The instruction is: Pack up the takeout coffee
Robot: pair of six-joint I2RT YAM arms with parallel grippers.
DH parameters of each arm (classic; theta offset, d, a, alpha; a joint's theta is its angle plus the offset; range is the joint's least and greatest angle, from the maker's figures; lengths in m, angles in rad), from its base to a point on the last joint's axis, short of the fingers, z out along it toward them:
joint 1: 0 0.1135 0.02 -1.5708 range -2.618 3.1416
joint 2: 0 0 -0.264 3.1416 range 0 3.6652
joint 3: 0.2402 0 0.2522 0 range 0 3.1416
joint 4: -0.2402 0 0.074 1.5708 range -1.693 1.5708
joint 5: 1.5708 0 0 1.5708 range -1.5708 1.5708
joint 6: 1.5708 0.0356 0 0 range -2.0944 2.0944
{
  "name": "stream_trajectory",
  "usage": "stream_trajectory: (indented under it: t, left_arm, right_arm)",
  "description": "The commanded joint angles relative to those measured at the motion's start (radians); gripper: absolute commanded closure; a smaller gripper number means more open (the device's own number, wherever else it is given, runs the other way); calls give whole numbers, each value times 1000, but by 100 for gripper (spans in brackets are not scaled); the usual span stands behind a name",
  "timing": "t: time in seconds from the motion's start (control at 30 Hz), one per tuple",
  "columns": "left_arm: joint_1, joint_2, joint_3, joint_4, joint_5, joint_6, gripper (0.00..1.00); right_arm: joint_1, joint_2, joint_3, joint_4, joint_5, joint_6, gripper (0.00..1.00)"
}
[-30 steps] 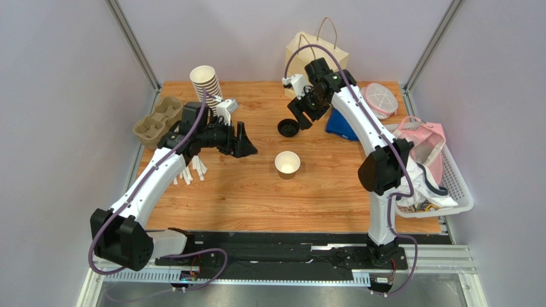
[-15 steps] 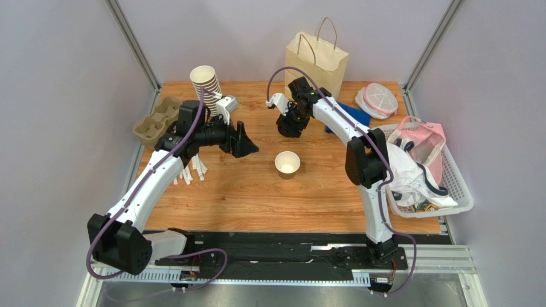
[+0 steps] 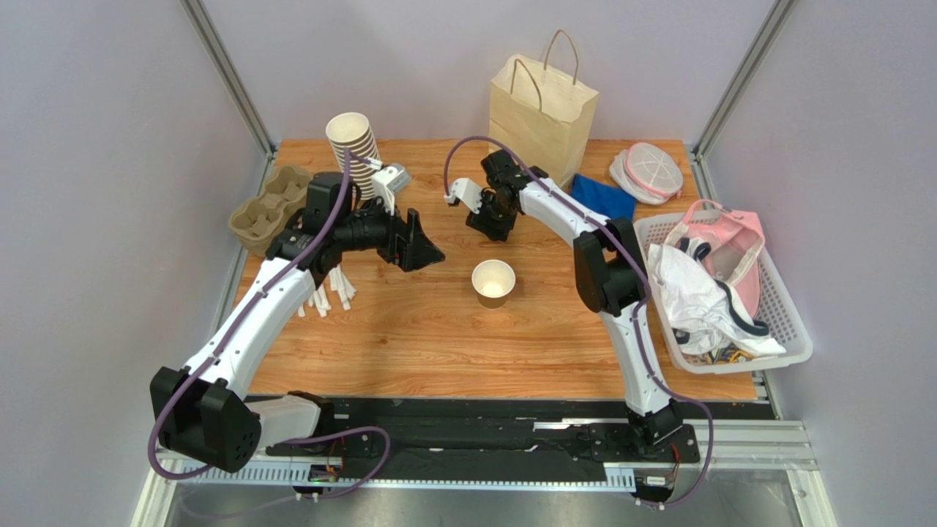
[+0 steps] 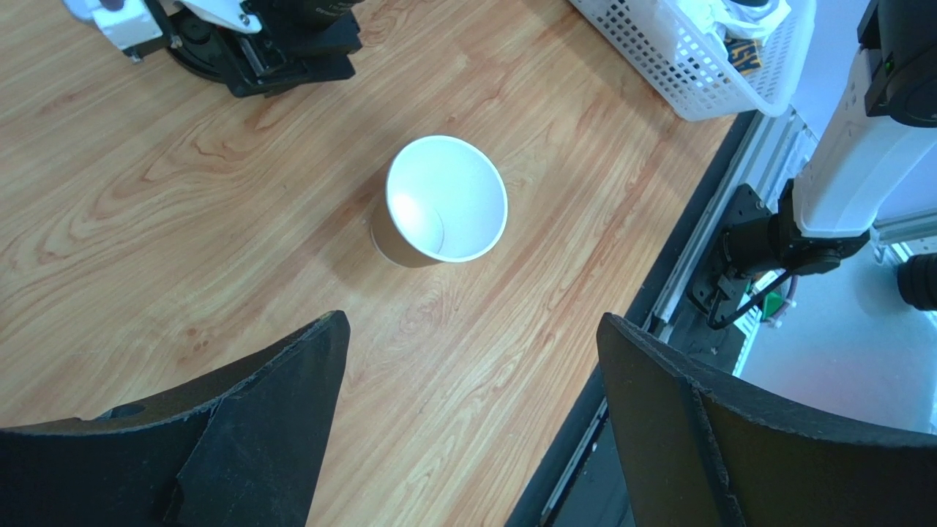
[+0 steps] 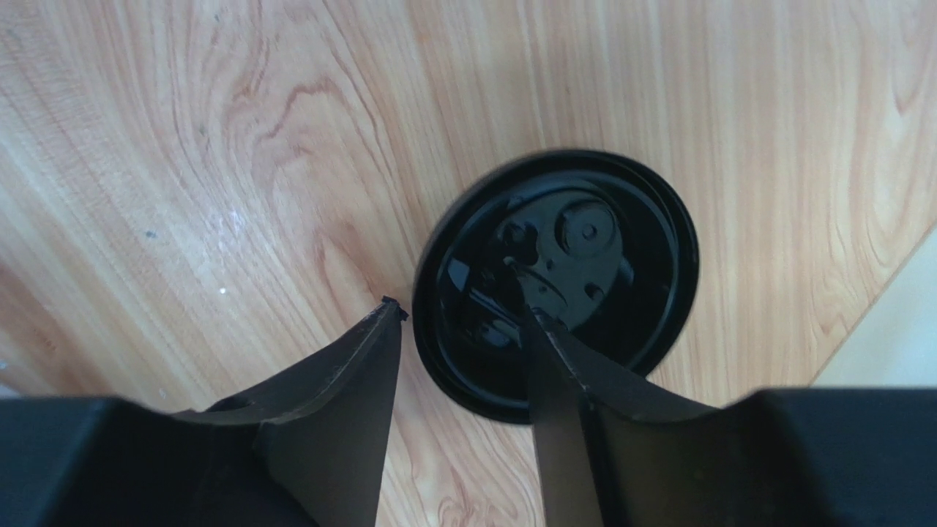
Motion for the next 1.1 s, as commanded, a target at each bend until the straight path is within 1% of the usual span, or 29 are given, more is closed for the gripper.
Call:
stream_trajectory:
  t: [0.0, 0.03, 0.1, 0.13, 0.2, 0.23, 0.3, 0.37, 0.47, 0.5, 0.53, 0.6, 0.63, 0.7, 0.73, 0.77, 0.8, 0.83, 0.87, 0.9, 0.93, 0.97, 1.0, 1.03, 1.07]
  left_arm:
    - [3, -41, -10, 38, -3, 33, 8]
    - [4, -44, -10, 37, -5, 32, 8]
    - [4, -50, -10, 34, -14, 35, 8]
    - [4, -58, -10, 34, -14, 35, 8]
    - [6, -63, -7, 32, -17, 33, 8]
    - [6, -70, -7, 32, -18, 33, 8]
    - [6, -77, 2, 24, -19, 36, 8]
    - [6, -87, 14, 14, -23, 42, 8]
    - [9, -107, 42, -14, -44, 64, 7]
    - [12, -112, 58, -28, -49, 70, 6]
    - [14, -124, 66, -35, -52, 81, 5]
    - [15, -136, 92, -51, -78, 84, 5]
    - [17, -150, 101, -52, -95, 81, 5]
    - [15, -167, 126, -46, -129, 65, 4]
    - [17, -185, 132, -37, -130, 61, 4]
    - [15, -198, 134, 9, -129, 43, 4]
    - [17, -211, 129, 42, -129, 29, 4]
    - [15, -239, 123, 79, -127, 13, 4]
    - [15, -248, 120, 149, -109, -16, 4]
    - [15, -256, 124, 179, -94, -31, 4]
    - [15, -256, 134, 201, -74, -43, 4]
    - [15, -253, 157, 251, -31, -62, 4]
    - [15, -241, 166, 282, -14, -108, 4]
    - [15, -235, 175, 316, 0, -144, 5]
    - [15, -227, 187, 384, 29, -177, 6]
  right_arm:
    - [9, 22, 46, 78, 21, -34, 58]
    - [9, 23, 47, 86, 30, -35, 66]
    - [9, 25, 46, 88, 34, -37, 75]
    - [9, 23, 46, 88, 36, -37, 84]
    - [8, 17, 46, 88, 36, -37, 92]
    - [9, 13, 46, 89, 34, -34, 100]
    - [8, -1, 47, 86, 31, -18, 100]
    - [8, -48, 50, 69, 9, 5, 100]
    - [0, -147, 93, 32, -56, 93, 100]
    - [-4, -168, 114, 20, -82, 167, 100]
    - [-23, -214, 169, -9, -150, 220, 100]
    - [-46, -255, 216, -35, -244, 326, 100]
    - [-73, -285, 231, -37, -353, 465, 100]
    - [-107, -372, 207, 0, -482, 630, 100]
    - [-136, -403, 179, 88, -596, 807, 100]
    - [-152, -468, 100, 150, -654, 935, 100]
    - [-165, -499, 48, 229, -710, 1045, 100]
    - [-190, -527, -5, 426, -795, 1289, 100]
    - [-199, -559, -119, 539, -824, 1407, 100]
    - [-205, -600, -164, 651, -849, 1521, 100]
    - [-213, -618, -212, 901, -889, 1657, 100]
    - [-215, -625, -246, 1019, -903, 1878, 100]
    - [-215, -633, -290, 1125, -910, 1993, 100]
    - [-213, -636, -307, 1287, -912, 2073, 100]
    - [-213, -644, -322, 1351, -904, 2200, 100]
